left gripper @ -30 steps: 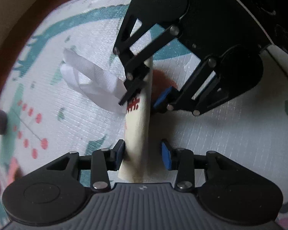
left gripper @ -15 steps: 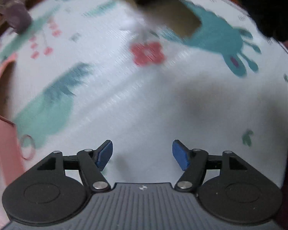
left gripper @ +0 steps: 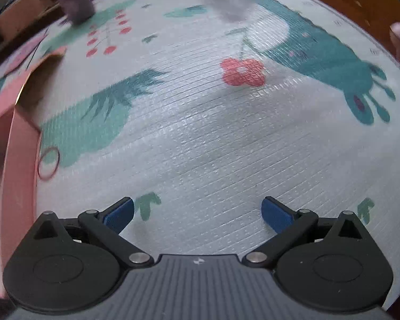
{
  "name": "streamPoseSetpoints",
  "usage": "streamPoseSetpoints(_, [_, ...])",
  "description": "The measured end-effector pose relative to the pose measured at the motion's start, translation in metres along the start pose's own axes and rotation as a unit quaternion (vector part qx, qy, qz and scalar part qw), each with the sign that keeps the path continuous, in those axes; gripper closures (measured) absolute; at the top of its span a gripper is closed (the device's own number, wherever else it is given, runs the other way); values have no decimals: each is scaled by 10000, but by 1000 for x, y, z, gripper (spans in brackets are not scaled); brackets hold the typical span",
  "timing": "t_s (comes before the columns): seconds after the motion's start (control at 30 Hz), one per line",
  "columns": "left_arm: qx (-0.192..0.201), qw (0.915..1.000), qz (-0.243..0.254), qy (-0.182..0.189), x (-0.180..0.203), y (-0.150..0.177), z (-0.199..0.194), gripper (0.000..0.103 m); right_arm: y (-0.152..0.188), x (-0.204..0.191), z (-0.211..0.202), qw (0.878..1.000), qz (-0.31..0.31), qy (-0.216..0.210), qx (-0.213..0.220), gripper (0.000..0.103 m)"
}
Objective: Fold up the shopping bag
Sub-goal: 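Hold the rolled bag upright in the right gripper while the left gripper withdraws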
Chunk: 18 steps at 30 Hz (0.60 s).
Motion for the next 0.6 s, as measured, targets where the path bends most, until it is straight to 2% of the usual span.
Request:
streamPoseSetpoints(0.17, [124, 9997, -219, -4, 0, 4, -2, 0, -3, -5, 9, 9991, -422, 85, 49, 88])
streamPoseSetpoints(0.37, [319, 9989, -342, -72, 3, 8, -2, 0, 3, 2, 20, 9916, -1040, 722, -278, 88])
streamPoseSetpoints(0.5, [511, 9973, -481, -192, -4, 5, -5, 1, 4, 4, 23, 9853, -1299, 1033, -400, 88])
streamPoseSetpoints(0.6, [709, 9948, -636, -347, -16, -2, -10, 1, 4, 7, 23, 9840, -1331, 1095, -461, 88])
Point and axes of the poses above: each gripper's, at about its wrist camera, not at the fingertips, and z roughly the way its jaws point, x to its right, y to its underside, the point moved 5 cm from there along z, roughly the way its jaws point, and after that the axes turned 3 degrees about x, right-handed, at the moved point
